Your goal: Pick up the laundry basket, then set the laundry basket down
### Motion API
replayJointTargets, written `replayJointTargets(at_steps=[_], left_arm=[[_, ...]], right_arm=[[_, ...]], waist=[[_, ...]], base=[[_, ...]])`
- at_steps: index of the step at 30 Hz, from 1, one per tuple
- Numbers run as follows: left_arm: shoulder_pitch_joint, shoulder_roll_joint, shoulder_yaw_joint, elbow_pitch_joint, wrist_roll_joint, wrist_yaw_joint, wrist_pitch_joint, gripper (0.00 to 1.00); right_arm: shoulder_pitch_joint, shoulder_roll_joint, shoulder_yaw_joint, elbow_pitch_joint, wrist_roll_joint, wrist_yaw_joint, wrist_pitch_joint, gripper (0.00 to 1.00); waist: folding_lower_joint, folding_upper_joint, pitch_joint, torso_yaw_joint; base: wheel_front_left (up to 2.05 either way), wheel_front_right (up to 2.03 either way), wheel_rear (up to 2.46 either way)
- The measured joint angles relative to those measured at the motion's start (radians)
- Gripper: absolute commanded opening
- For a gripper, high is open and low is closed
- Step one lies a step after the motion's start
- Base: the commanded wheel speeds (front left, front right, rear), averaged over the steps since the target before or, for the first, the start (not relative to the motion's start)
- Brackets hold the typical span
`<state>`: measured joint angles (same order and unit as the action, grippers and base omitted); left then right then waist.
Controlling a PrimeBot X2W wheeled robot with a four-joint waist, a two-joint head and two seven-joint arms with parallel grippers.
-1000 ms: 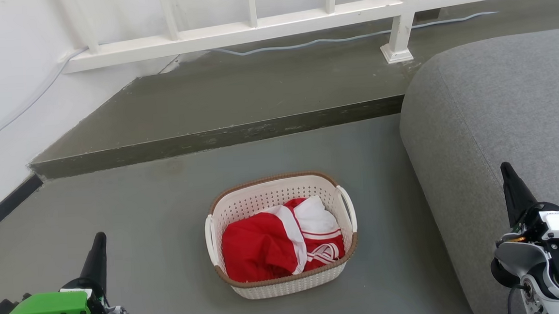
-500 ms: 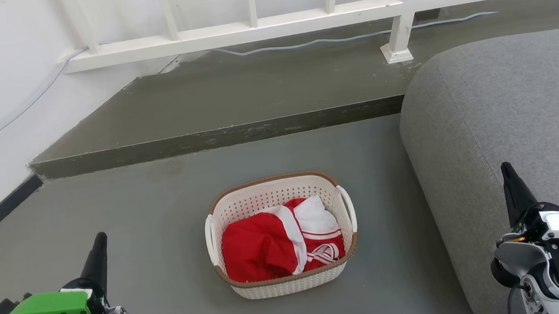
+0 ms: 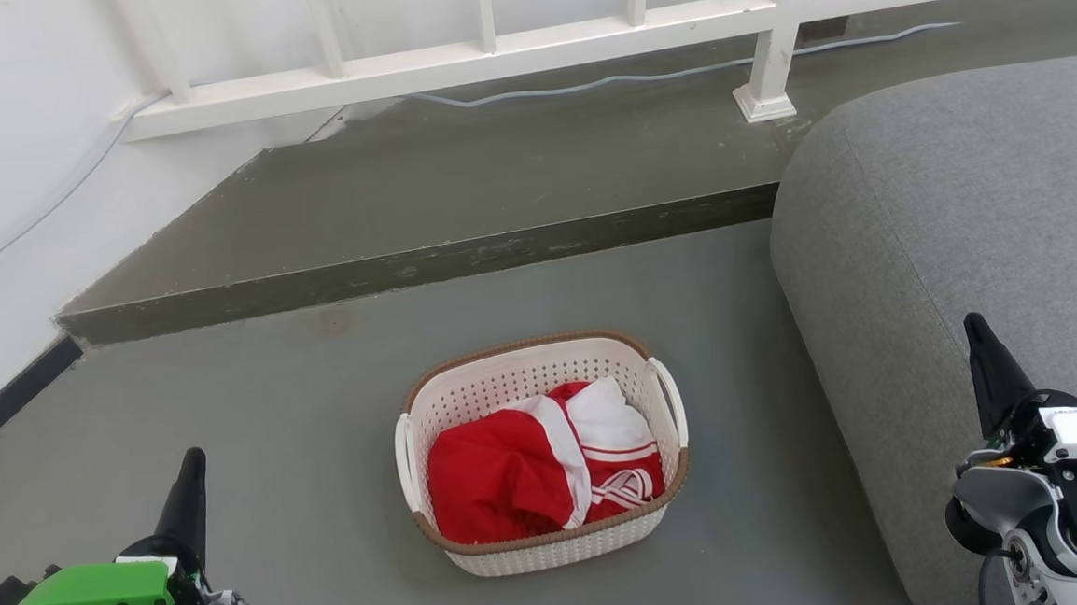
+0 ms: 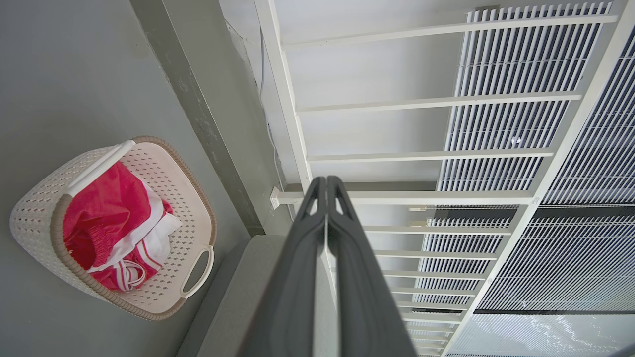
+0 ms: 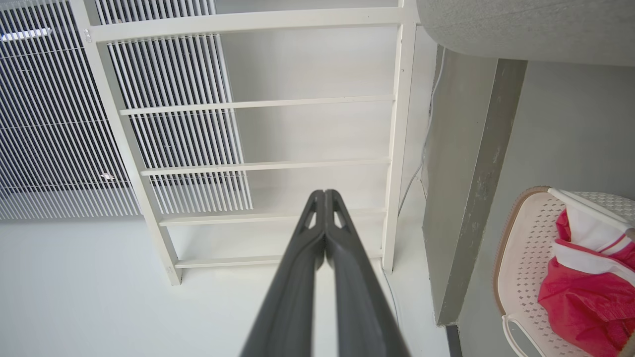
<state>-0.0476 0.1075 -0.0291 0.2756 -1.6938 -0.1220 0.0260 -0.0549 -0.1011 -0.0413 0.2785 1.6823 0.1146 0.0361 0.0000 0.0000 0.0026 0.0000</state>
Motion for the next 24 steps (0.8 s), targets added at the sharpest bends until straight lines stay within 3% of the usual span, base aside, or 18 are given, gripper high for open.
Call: replayJointTargets(at_steps=[24], left_arm=[[-0.002,0.0,0.004,0.001,0.0,0.0,0.001,0.0]], right_arm=[[0.0,0.003,-0.003,0.0,0.0,0.0,0.0,0.0]], waist=[[0.0,0.0,0.0,0.0]], base=[[0.0,0.0,0.0]])
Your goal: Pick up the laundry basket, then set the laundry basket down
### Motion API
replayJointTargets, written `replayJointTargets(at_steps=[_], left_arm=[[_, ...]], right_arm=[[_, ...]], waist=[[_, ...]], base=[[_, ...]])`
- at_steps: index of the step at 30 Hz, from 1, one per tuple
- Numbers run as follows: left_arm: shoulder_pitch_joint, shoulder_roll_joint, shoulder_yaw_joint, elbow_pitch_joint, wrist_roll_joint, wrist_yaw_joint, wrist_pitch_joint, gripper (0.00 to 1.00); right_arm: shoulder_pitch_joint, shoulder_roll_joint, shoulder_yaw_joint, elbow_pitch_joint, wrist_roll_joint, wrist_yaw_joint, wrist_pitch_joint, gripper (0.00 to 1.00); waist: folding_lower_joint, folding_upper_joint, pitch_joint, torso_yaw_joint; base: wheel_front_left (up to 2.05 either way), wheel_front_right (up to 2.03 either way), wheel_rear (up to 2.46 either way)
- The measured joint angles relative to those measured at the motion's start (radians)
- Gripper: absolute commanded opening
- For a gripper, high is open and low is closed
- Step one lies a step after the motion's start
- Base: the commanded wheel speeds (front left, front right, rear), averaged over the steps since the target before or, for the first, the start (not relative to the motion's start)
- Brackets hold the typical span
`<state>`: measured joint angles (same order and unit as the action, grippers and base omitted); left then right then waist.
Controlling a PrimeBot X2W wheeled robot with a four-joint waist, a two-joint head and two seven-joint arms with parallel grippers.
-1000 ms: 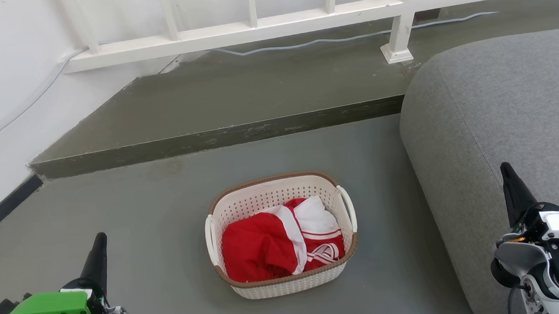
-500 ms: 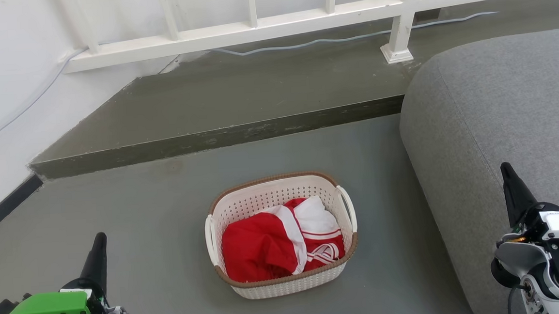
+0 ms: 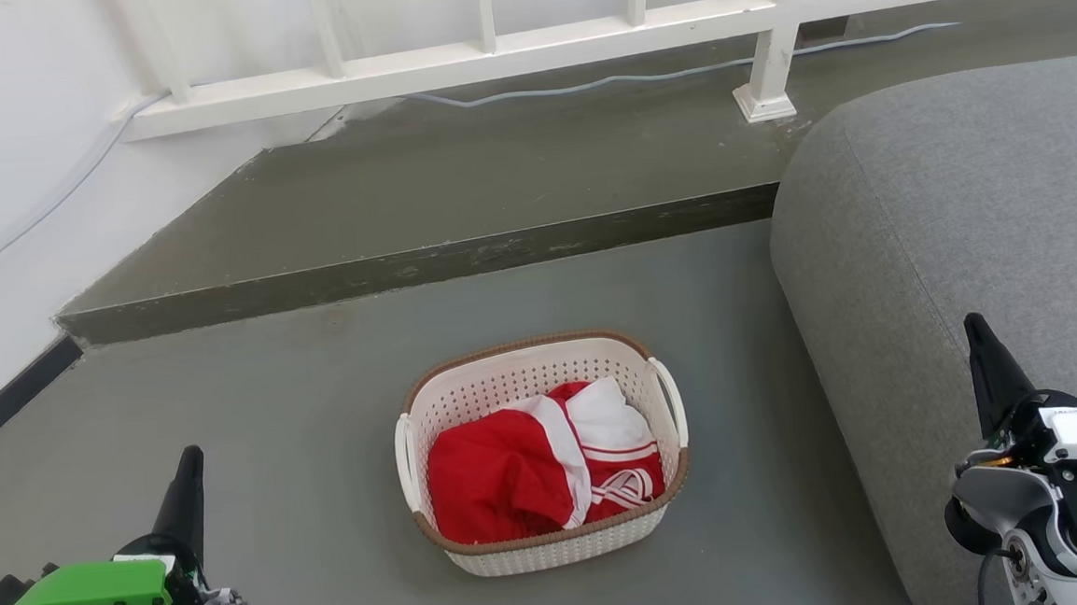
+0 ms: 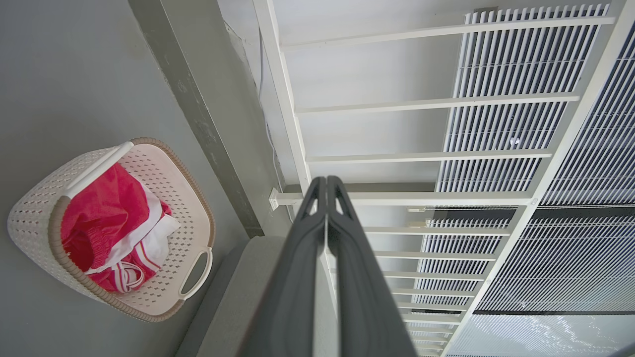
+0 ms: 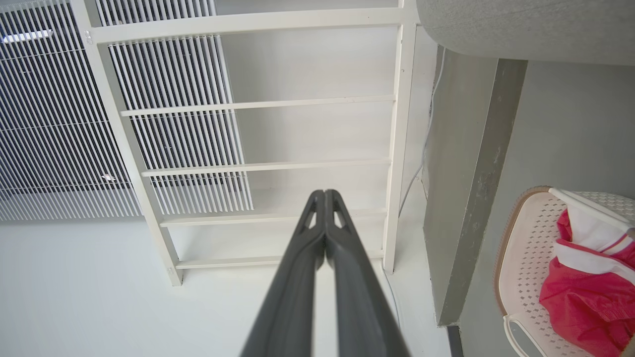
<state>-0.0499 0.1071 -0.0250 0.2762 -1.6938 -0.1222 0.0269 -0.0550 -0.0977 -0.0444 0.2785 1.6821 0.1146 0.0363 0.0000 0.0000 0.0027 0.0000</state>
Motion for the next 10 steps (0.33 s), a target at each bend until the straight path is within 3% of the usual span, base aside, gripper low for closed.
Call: replayJointTargets(at_steps=[10], left_arm=[[-0.002,0.0,0.002,0.0,0.0,0.0,0.0,0.0]], right_arm=[[0.0,0.0,-0.002,0.0,0.0,0.0,0.0,0.0]], waist=[[0.0,0.0,0.0,0.0]], base=[[0.0,0.0,0.0]])
